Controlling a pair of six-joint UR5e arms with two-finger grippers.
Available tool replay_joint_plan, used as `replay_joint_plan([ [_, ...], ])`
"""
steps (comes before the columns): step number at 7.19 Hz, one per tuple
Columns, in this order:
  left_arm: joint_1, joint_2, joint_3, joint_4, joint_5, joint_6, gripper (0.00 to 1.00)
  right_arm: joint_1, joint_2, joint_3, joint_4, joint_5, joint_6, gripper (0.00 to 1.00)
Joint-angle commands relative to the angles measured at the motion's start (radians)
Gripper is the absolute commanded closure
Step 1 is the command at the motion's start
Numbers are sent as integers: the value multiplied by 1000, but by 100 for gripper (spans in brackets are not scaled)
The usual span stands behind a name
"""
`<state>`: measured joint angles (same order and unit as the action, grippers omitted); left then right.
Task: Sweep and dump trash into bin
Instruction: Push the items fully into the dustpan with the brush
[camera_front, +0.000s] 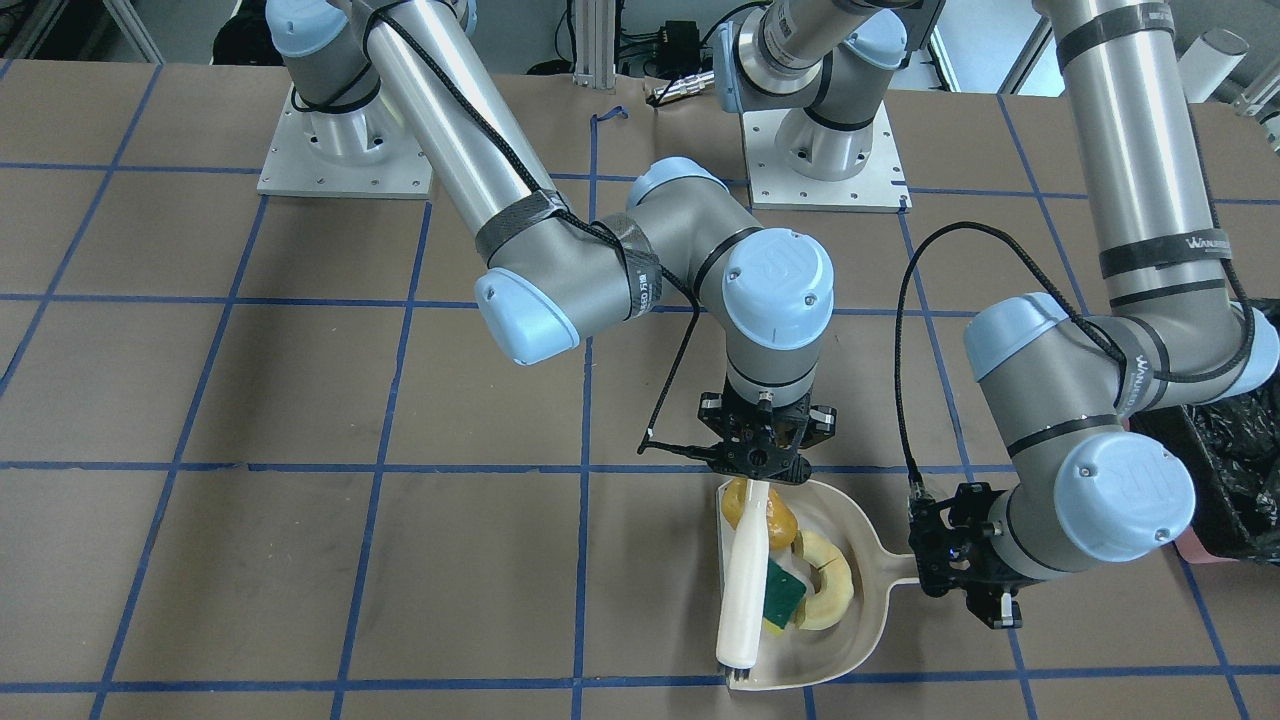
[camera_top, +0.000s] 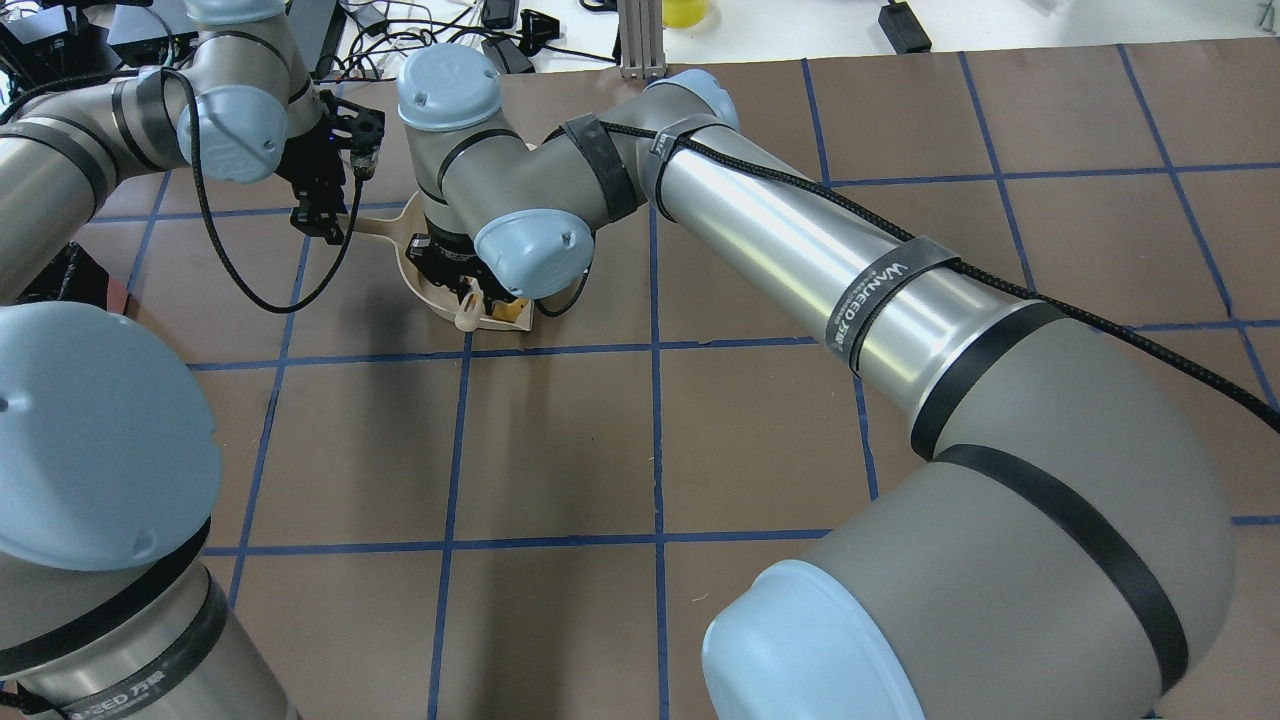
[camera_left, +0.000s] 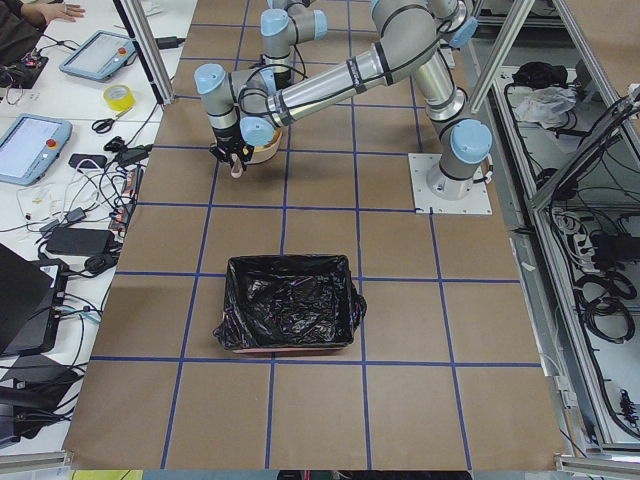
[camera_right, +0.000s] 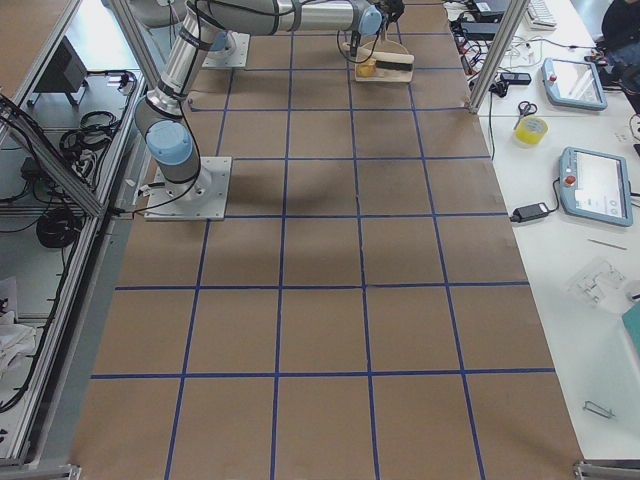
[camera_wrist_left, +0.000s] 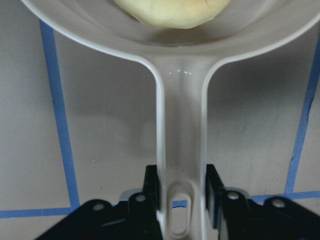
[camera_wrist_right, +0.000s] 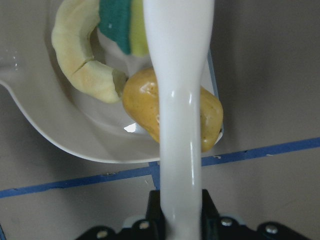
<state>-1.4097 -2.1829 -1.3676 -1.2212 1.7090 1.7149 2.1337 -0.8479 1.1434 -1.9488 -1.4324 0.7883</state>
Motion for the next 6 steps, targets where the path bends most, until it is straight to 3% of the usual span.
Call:
replay_joint_plan([
  [1,0,2,-4,0,-2,0,100,-4,-31,2,79,-80,-49,100],
  [3,8,3,-5,0,-12,6,100,-37,-45,15,215,-169,-139,100],
  [6,28,17,-8,-1,-89,12,100,-263,-182,158,274,-160,-241,100],
])
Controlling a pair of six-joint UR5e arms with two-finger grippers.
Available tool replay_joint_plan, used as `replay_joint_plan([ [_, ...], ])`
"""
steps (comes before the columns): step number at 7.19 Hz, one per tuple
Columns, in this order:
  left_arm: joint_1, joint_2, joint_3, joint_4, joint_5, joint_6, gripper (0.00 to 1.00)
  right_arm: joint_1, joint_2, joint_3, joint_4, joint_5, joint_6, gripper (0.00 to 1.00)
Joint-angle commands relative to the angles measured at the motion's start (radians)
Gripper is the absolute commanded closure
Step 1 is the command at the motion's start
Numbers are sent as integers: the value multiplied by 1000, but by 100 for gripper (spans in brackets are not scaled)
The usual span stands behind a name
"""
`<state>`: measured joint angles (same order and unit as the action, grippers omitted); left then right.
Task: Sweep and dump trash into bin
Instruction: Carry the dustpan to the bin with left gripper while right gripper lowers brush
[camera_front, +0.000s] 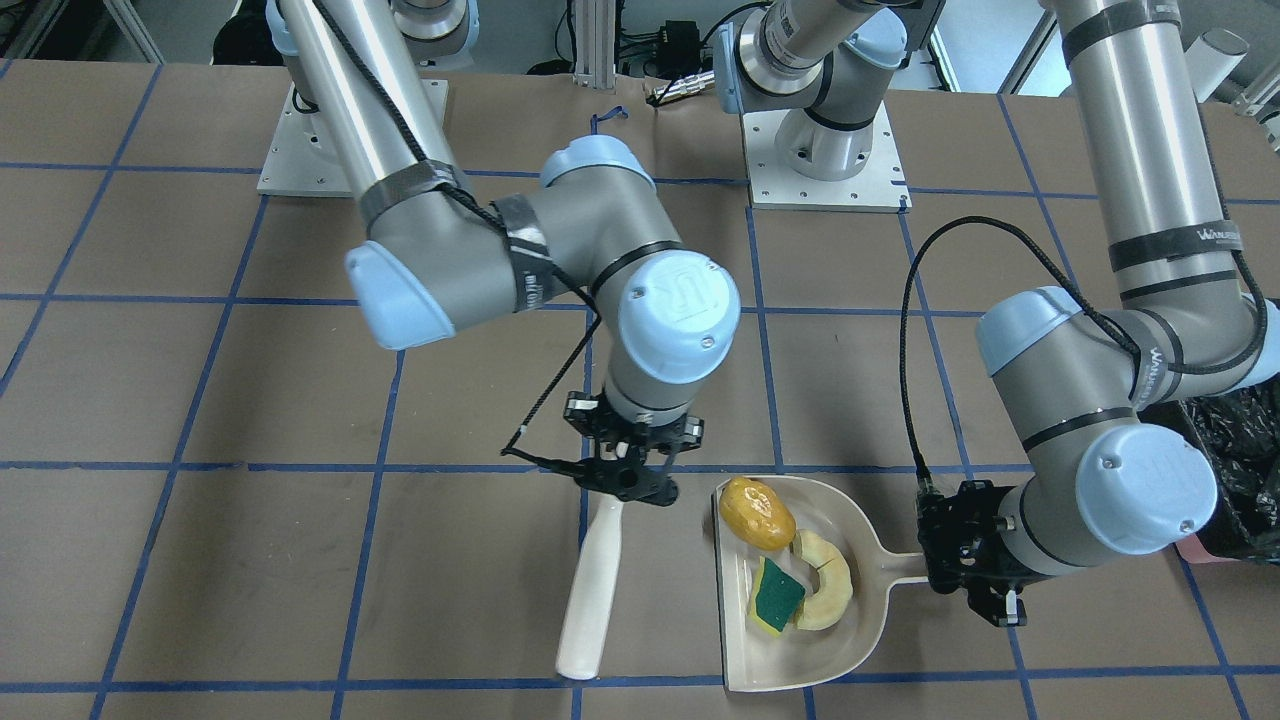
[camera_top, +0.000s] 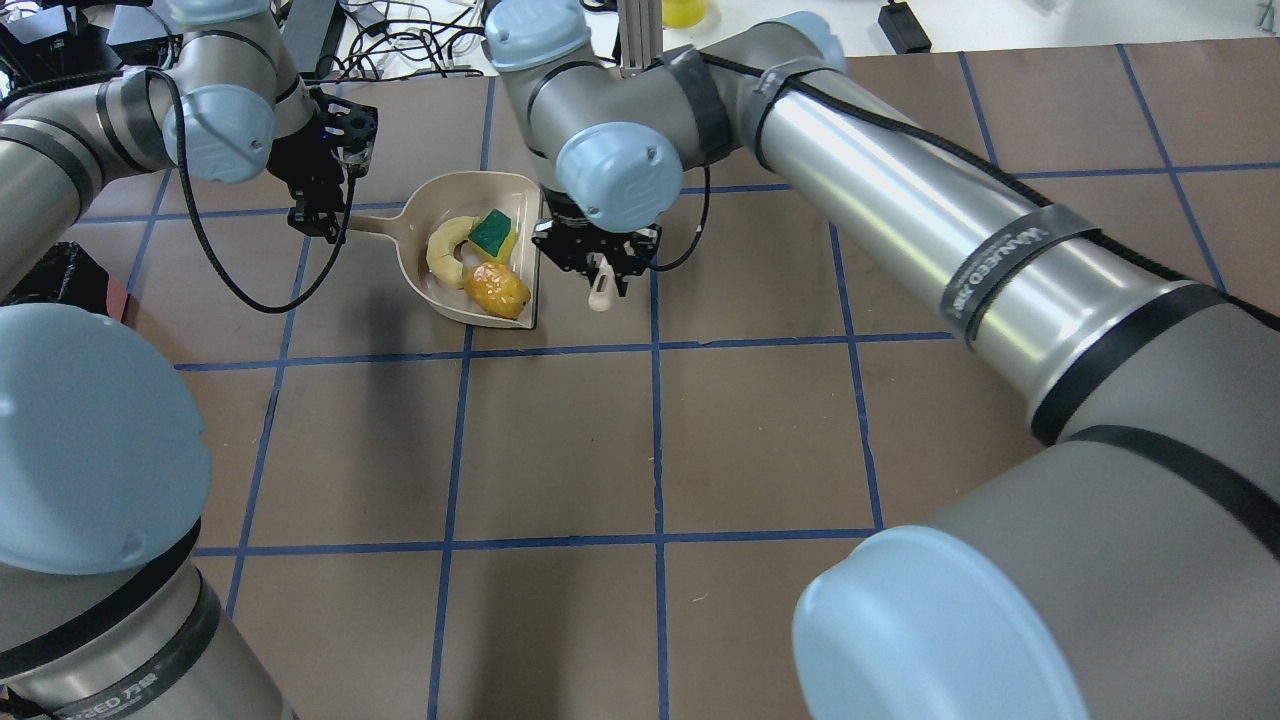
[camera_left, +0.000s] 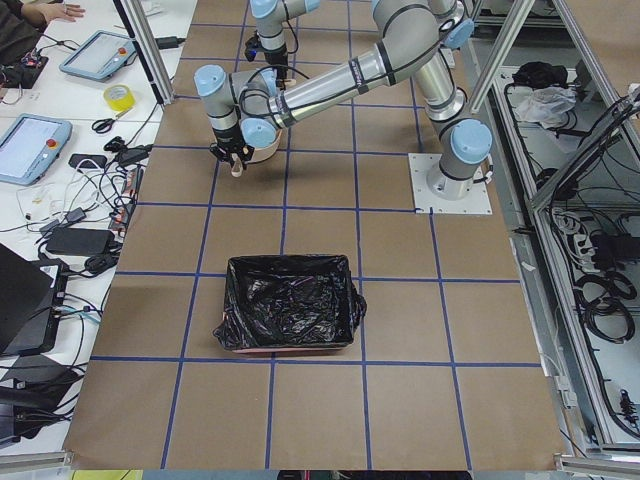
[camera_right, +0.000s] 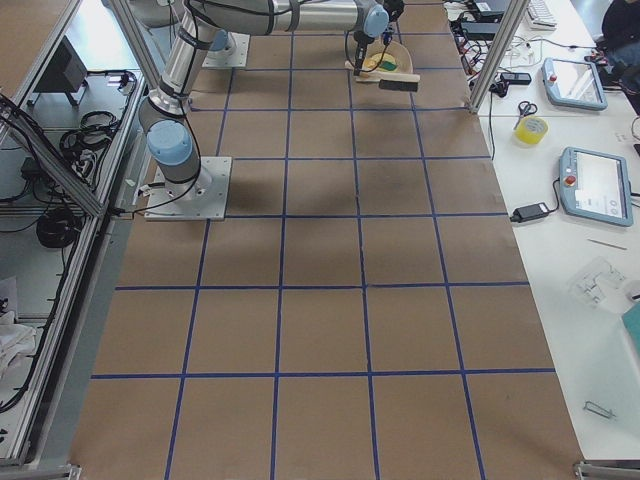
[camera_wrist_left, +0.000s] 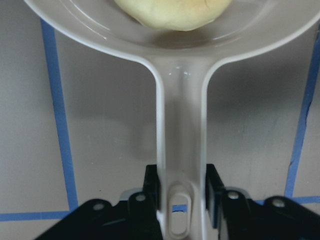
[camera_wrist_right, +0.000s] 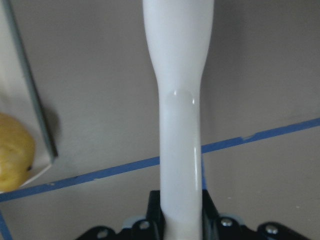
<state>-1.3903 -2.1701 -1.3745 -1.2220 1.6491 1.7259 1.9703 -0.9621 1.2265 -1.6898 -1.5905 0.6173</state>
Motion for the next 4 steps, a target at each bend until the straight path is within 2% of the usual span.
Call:
replay_joint_plan([
  [1,29,10,0,-8,-67,1,100,-190,-128,152,15,-2,-149,100],
  [4,95,78,12,-77,-78,15,100,-403,-275,367,-7,-17,-449,100],
])
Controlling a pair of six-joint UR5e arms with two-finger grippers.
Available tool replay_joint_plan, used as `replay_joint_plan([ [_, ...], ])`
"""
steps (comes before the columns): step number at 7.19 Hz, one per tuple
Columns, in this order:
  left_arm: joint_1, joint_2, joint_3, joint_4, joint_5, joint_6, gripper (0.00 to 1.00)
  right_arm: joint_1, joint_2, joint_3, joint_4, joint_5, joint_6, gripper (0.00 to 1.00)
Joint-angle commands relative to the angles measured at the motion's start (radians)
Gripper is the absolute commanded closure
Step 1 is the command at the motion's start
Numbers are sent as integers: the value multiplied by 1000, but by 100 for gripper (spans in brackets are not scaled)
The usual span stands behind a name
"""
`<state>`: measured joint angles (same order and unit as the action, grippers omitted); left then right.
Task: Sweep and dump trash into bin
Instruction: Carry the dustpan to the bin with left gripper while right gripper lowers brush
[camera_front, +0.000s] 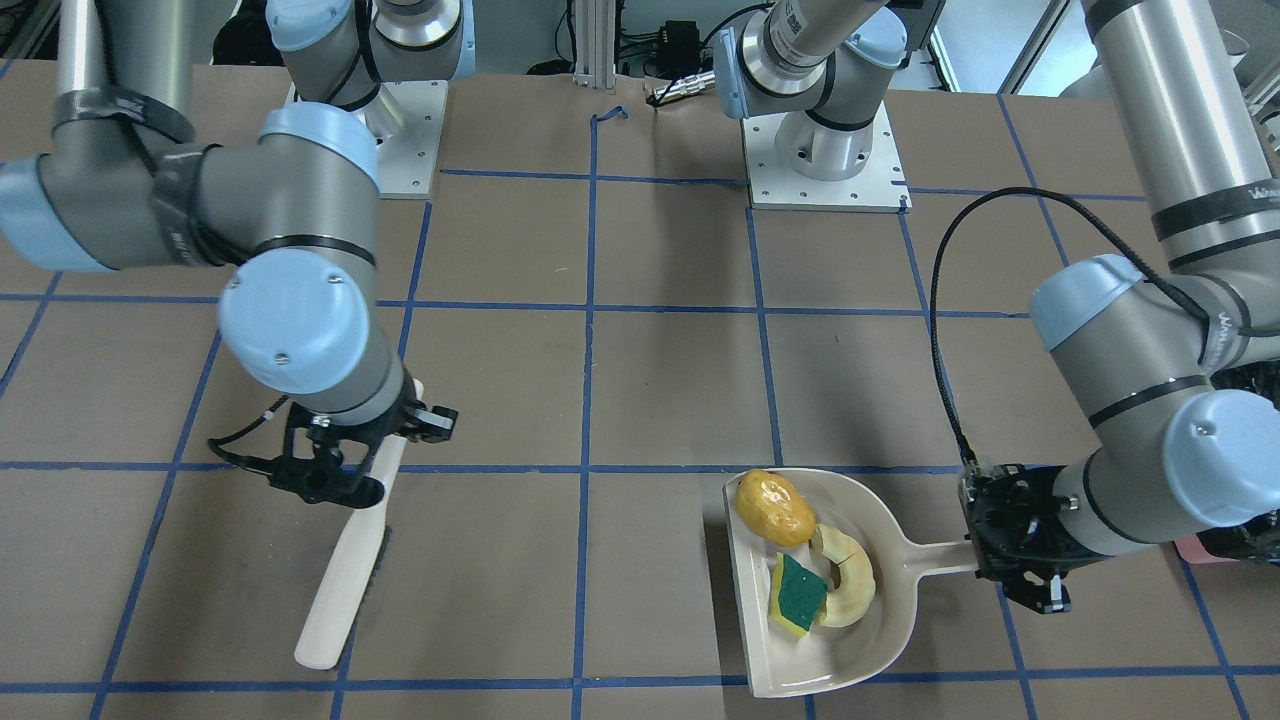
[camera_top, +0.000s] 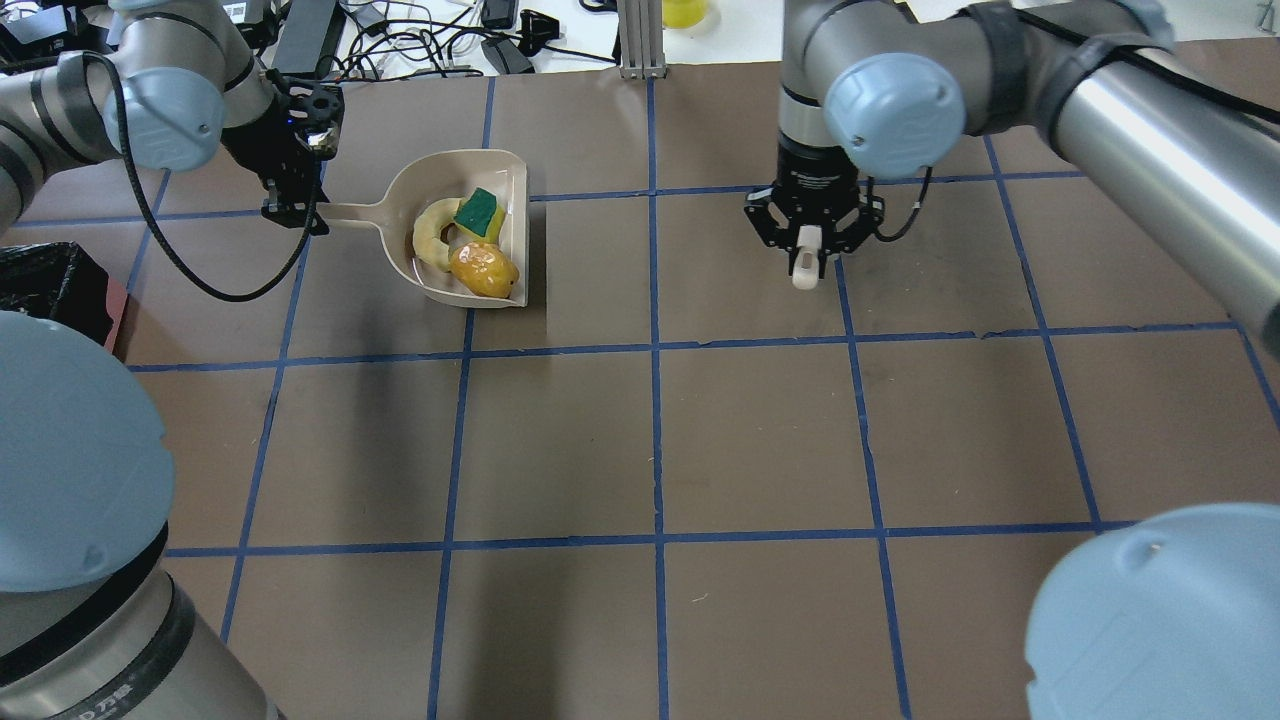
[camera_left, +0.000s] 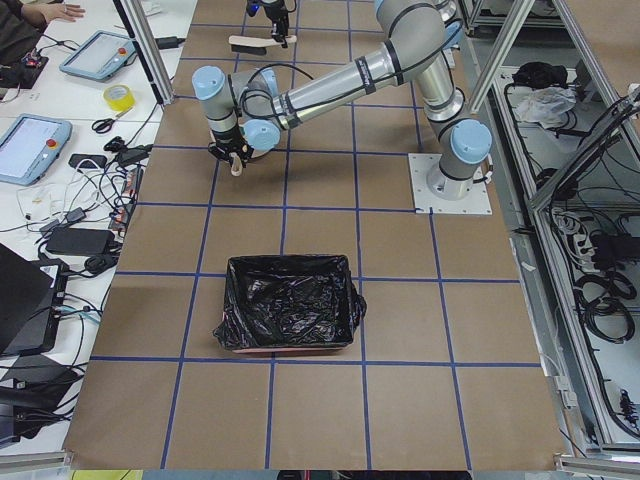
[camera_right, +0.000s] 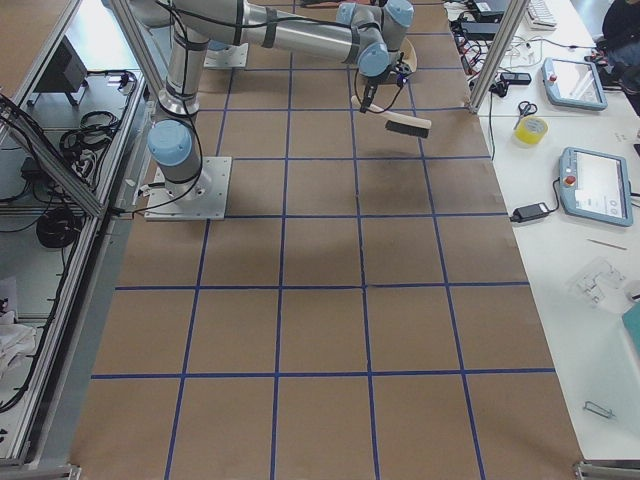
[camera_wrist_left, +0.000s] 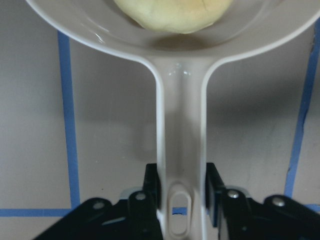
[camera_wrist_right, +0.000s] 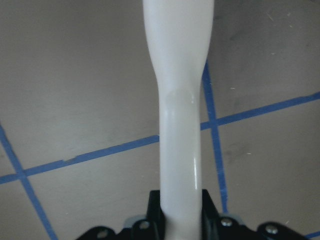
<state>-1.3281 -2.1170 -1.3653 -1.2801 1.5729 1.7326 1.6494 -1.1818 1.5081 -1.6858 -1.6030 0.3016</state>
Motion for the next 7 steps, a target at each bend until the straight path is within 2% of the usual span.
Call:
replay_joint_plan([
  [1,77,46,5,-57,-5,49,100,-148,-96,136,-29,-46,-256,100],
  [3,174,83,5,-154,-66,105,100,-259,-125,222,-125,-101,-462,100],
  [4,226,94,9,-172,-76,161,100,-293,-136,271,-214,-135,-567,100],
  [5,281,97,18,-176,-77,217,100,-360,-136,306,-244,-120,-578,100],
  [7,409,91,92,-261,-76,379,100,-404,-142,317,-244,-117,-585,100],
])
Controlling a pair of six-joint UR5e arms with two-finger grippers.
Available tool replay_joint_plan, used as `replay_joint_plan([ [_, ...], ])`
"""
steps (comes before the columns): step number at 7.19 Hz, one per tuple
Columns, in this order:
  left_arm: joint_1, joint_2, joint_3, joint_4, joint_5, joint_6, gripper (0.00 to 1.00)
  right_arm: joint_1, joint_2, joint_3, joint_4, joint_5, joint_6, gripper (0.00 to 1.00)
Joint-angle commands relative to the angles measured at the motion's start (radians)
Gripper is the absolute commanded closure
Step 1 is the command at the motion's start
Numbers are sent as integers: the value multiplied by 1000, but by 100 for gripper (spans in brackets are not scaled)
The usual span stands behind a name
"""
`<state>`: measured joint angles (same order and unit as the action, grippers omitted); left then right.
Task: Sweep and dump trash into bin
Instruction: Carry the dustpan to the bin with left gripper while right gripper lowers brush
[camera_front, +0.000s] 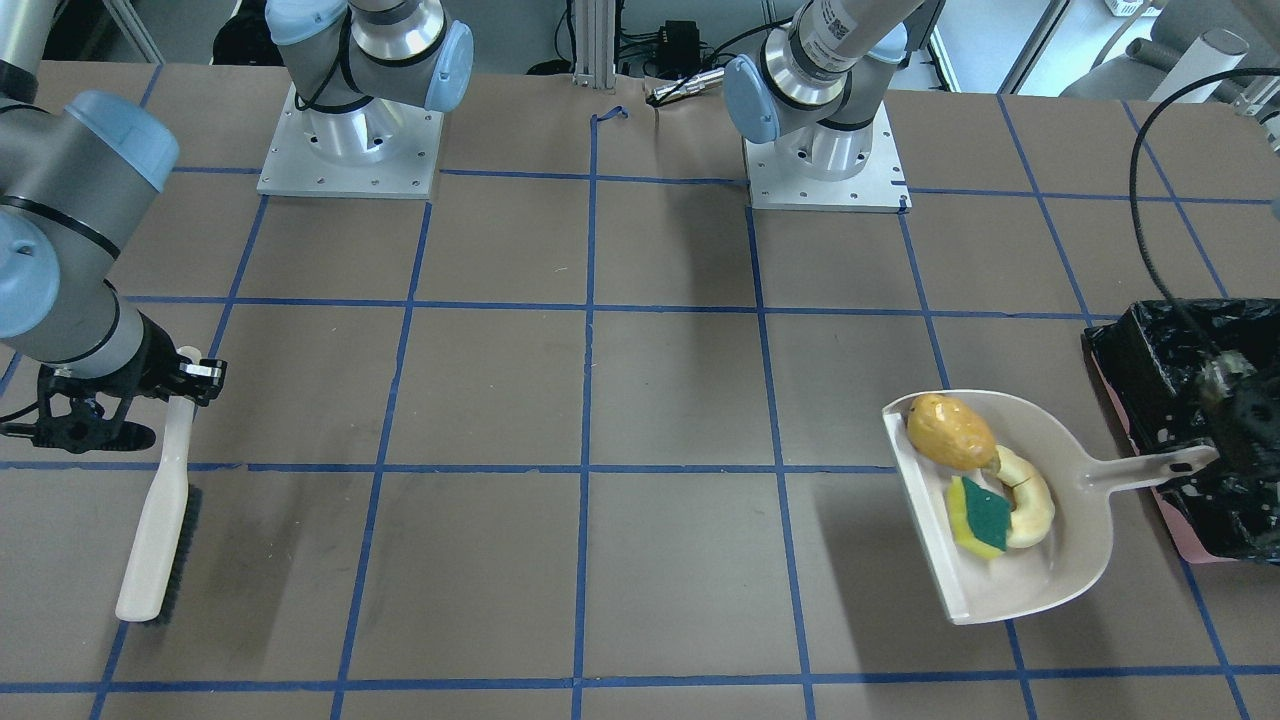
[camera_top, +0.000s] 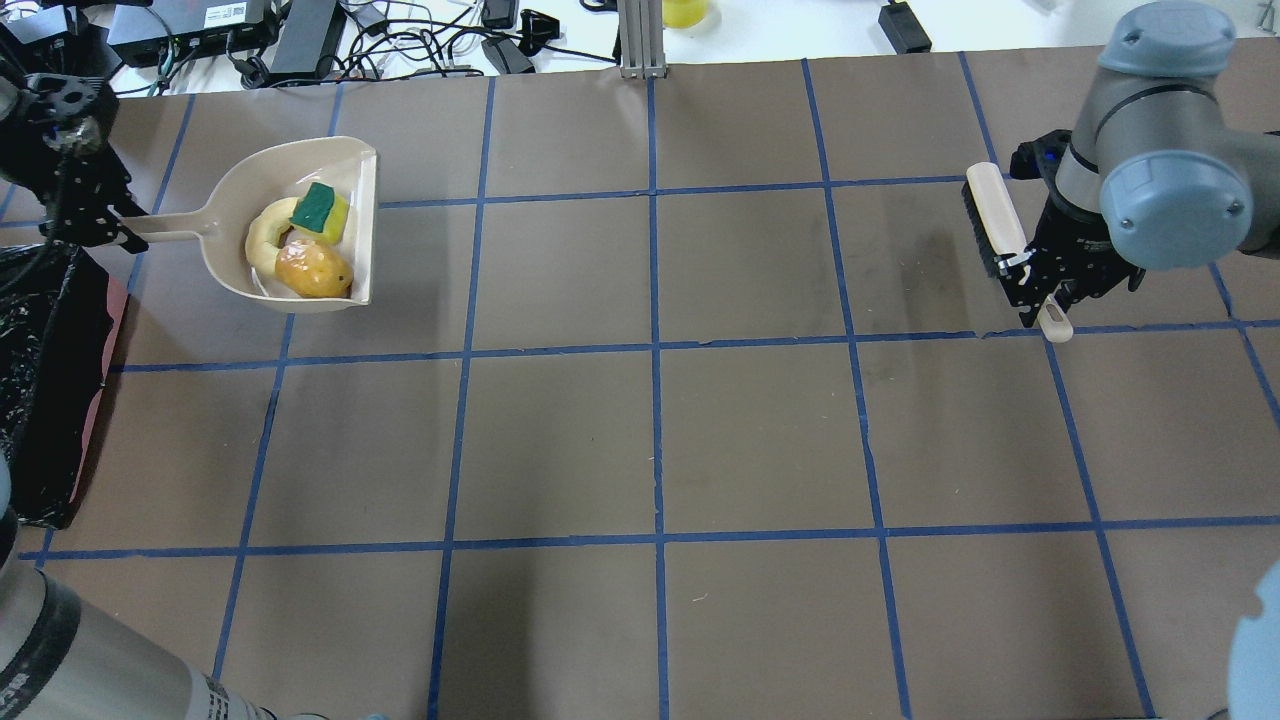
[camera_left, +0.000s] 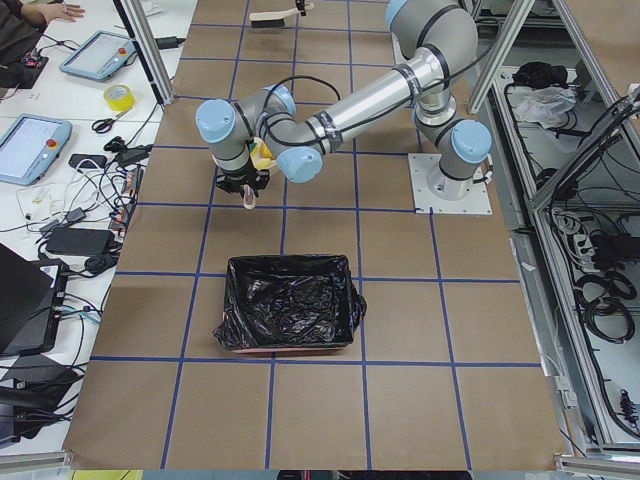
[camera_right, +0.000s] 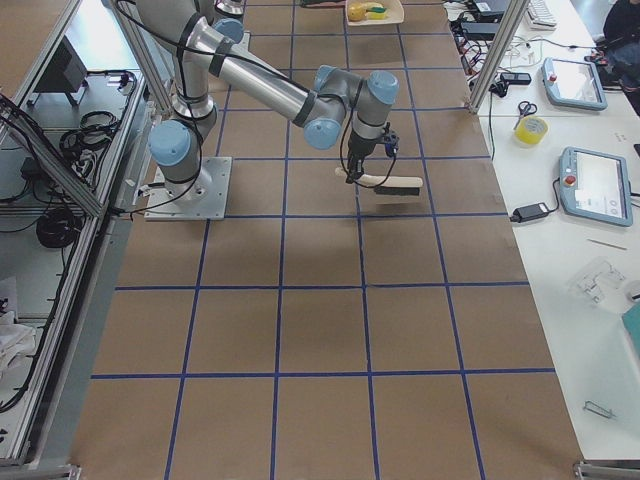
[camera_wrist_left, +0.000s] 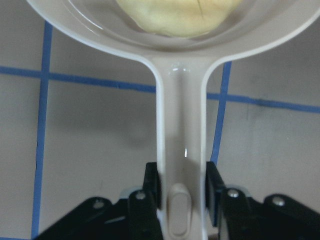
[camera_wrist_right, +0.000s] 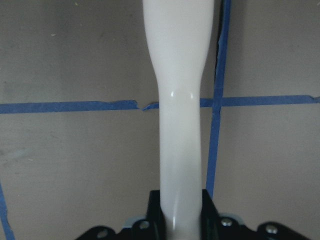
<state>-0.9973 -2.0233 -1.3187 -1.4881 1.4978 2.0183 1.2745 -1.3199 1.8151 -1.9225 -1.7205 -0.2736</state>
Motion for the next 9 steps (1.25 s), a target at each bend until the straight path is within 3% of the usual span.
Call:
replay_joint_plan([
  [1,159,-21,131,-131,1,167,100,-29,7,10,-12,15,-27,100],
  [3,271,-70,304,-273,10,334,100,-30,33,10,-64,7,-107,100],
  [5,318,-116,366,-249,16,519,100,-34,56,9,-75,4,-87,100],
  [9,367,-199,453,-136,79,709,100,-81,67,6,-76,15,-88,100],
])
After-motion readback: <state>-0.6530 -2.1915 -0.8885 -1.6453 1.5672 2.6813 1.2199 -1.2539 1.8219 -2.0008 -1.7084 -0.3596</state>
